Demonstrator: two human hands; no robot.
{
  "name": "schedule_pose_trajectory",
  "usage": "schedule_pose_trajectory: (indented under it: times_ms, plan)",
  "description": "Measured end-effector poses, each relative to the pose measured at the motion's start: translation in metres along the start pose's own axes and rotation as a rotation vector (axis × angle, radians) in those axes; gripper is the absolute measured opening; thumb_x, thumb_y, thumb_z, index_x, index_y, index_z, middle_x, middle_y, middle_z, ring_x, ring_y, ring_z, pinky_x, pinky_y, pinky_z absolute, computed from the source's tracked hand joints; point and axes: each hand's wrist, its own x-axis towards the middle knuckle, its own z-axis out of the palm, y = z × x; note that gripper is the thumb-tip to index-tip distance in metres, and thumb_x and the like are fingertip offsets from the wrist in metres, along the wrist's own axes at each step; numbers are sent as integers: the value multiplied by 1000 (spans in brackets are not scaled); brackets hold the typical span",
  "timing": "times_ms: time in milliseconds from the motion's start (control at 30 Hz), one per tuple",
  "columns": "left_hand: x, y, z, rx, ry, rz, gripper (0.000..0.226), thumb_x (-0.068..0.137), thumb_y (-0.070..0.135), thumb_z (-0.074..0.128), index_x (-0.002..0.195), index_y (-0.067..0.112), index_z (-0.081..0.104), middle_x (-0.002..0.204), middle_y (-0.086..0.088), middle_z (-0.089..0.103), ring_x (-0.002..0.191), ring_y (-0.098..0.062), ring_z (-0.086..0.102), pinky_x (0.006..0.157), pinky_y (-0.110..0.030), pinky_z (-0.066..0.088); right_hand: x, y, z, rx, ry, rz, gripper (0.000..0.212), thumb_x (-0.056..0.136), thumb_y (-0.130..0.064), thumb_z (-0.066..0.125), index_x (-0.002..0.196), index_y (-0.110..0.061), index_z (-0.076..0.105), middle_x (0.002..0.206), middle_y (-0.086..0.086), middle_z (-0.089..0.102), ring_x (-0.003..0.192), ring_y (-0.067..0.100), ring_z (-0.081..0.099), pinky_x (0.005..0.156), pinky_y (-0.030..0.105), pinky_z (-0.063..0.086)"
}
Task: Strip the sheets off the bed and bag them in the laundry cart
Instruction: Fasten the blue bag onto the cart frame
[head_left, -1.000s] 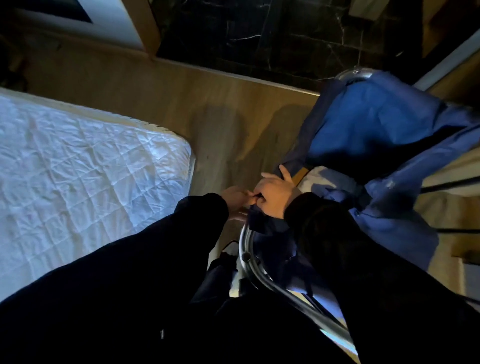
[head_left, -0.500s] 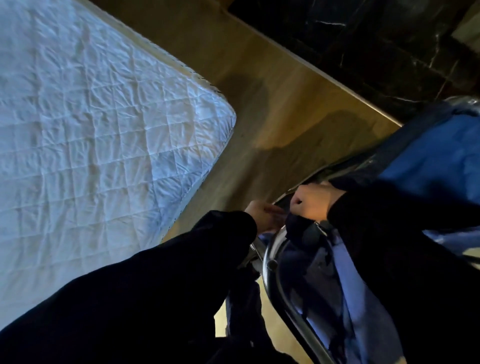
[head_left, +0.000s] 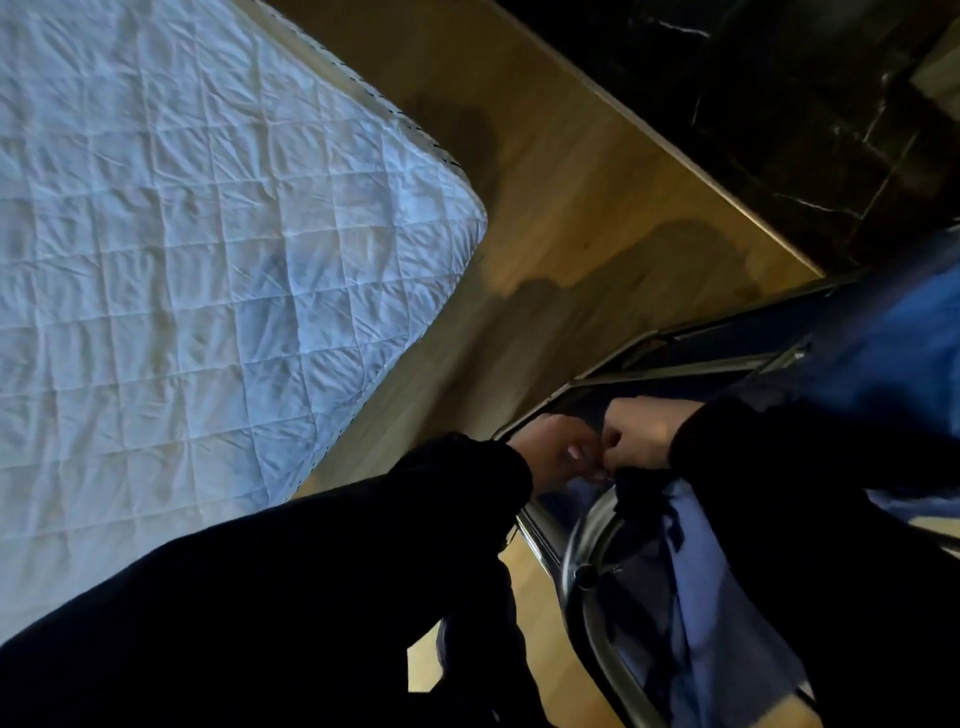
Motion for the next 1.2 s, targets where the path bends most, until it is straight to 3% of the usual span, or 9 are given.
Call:
schedule_pose_trajectory:
  times_ms: [133, 233, 333, 533, 700, 800, 933, 1067, 1200]
  plan:
    - [2, -5, 4, 38, -106, -9, 29, 83, 23, 73, 109, 11, 67, 97, -8, 70, 87, -22, 64, 75, -26, 44, 11, -2, -7, -30, -115, 47, 18, 84, -26, 65, 71, -14, 69, 59, -4, 55, 56, 10, 50, 55, 24, 38]
    - [-1, -18, 5, 9, -92, -44, 21, 84, 22, 71, 101, 9, 70, 94, -6, 72, 84, -20, 66, 79, -32, 51, 16, -9, -6, -55, -147, 108, 30, 84, -35, 66, 62, -16, 60, 59, -3, 54, 55, 10, 48, 52, 25, 36]
    - [-4, -25, 5, 2, -45, -73, 20, 86, 25, 70, 94, 6, 72, 91, -8, 72, 84, -23, 67, 78, -35, 52, 19, -14, -6, -28, -162, 128, 23, 84, -36, 68, 77, -14, 68, 62, -3, 55, 56, 9, 49, 52, 24, 36]
    - [-6, -28, 1, -32, 9, -41, 23, 90, 28, 65, 99, 8, 72, 95, -9, 72, 86, -22, 66, 73, -26, 46, 20, -12, -10, 66, -129, 135, 16, 83, -31, 70, 84, -16, 77, 62, -8, 61, 58, 6, 52, 58, 23, 40]
    - [-9, -29, 6, -108, 115, 6, 15, 90, 17, 65, 98, 6, 70, 88, -11, 71, 78, -23, 65, 68, -22, 43, 19, -6, -9, 96, -117, 86, 21, 89, -35, 64, 77, -23, 76, 63, -11, 61, 59, 3, 50, 60, 22, 39]
    - [-7, -30, 10, -162, 154, 23, 14, 90, 15, 65, 100, 9, 70, 81, -8, 72, 65, -14, 63, 68, -26, 50, 17, -4, -7, 92, -90, 63, 23, 92, -32, 60, 75, -24, 74, 73, -6, 65, 65, 7, 51, 67, 25, 41]
    - [-5, -29, 10, -185, 158, 6, 13, 88, 14, 66, 98, 7, 71, 81, -10, 72, 65, -16, 63, 69, -28, 52, 21, -5, -4, 98, -71, 98, 22, 89, -27, 62, 73, -20, 75, 84, 2, 71, 76, 15, 59, 76, 31, 49]
    - [-5, -27, 9, -165, 156, 6, 14, 89, 14, 66, 100, 7, 71, 81, -9, 72, 62, -12, 60, 64, -14, 45, 23, -4, -2, 173, -23, 146, 19, 84, -25, 67, 69, -15, 75, 69, 3, 65, 66, 16, 57, 61, 27, 41]
    - [-6, -29, 11, -172, 159, 5, 14, 89, 16, 67, 100, 8, 71, 84, -7, 72, 64, -13, 62, 69, -27, 52, 22, -3, -2, 183, 8, 156, 15, 82, -25, 71, 79, -12, 78, 85, 6, 73, 81, 22, 66, 69, 30, 50]
